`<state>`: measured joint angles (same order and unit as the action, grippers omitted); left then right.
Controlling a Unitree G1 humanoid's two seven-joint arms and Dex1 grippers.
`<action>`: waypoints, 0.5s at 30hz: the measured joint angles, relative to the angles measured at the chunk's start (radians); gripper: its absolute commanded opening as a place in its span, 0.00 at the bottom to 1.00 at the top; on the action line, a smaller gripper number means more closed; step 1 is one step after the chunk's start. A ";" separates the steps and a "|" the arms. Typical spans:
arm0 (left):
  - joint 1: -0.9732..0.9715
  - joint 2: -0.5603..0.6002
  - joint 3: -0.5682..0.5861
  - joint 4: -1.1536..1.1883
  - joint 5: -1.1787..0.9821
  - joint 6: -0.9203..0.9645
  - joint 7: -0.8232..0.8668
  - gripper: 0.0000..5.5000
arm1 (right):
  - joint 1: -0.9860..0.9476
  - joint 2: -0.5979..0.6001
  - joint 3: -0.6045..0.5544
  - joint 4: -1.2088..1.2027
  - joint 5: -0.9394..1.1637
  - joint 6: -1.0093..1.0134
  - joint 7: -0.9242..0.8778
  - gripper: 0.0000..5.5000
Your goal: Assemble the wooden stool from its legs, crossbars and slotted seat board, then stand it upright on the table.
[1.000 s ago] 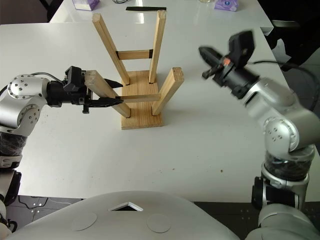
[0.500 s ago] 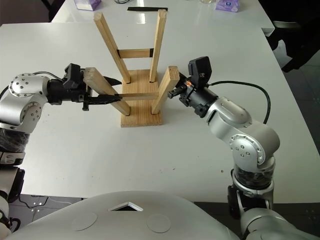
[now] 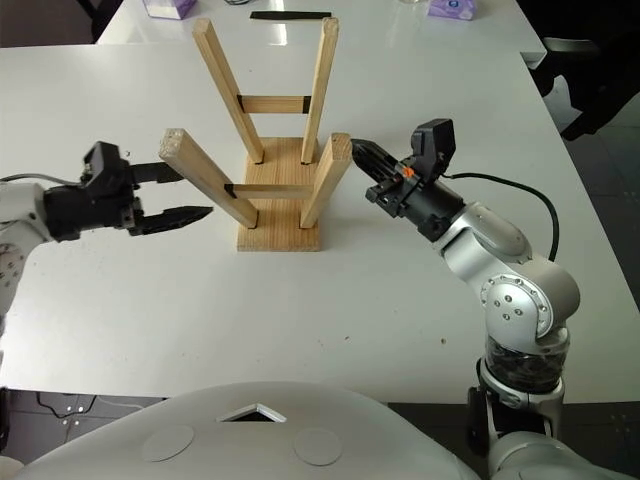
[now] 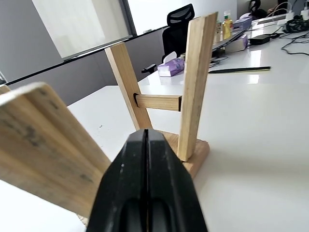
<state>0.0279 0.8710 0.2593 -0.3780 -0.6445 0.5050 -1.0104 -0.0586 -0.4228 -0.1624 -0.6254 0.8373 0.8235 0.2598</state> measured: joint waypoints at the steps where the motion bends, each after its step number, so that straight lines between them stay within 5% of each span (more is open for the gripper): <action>1: 0.058 -0.009 0.071 -0.019 -0.006 0.027 0.043 0.51 | 0.022 0.000 0.003 -0.018 -0.038 -0.011 -0.021 0.00; 4: 0.161 -0.084 0.190 -0.045 0.001 0.068 0.201 0.42 | 0.089 0.003 0.054 -0.045 -0.178 -0.061 -0.091 0.00; 7: 0.162 -0.232 0.155 -0.055 0.079 0.068 0.419 0.33 | 0.114 0.015 0.139 -0.046 -0.311 -0.100 -0.134 0.00; 12: 0.157 -0.624 -0.139 -0.264 0.255 0.000 0.820 0.18 | 0.140 0.033 0.297 -0.083 -0.576 -0.157 -0.258 0.00; 15: 0.217 -0.677 -0.247 -0.329 0.413 -0.042 0.941 0.08 | 0.185 0.072 0.407 -0.151 -0.705 -0.159 -0.337 0.00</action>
<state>0.2446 0.1939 0.0124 -0.7066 -0.2311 0.4630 -0.0690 0.1266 -0.3504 0.2451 -0.7759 0.1323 0.6642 -0.0771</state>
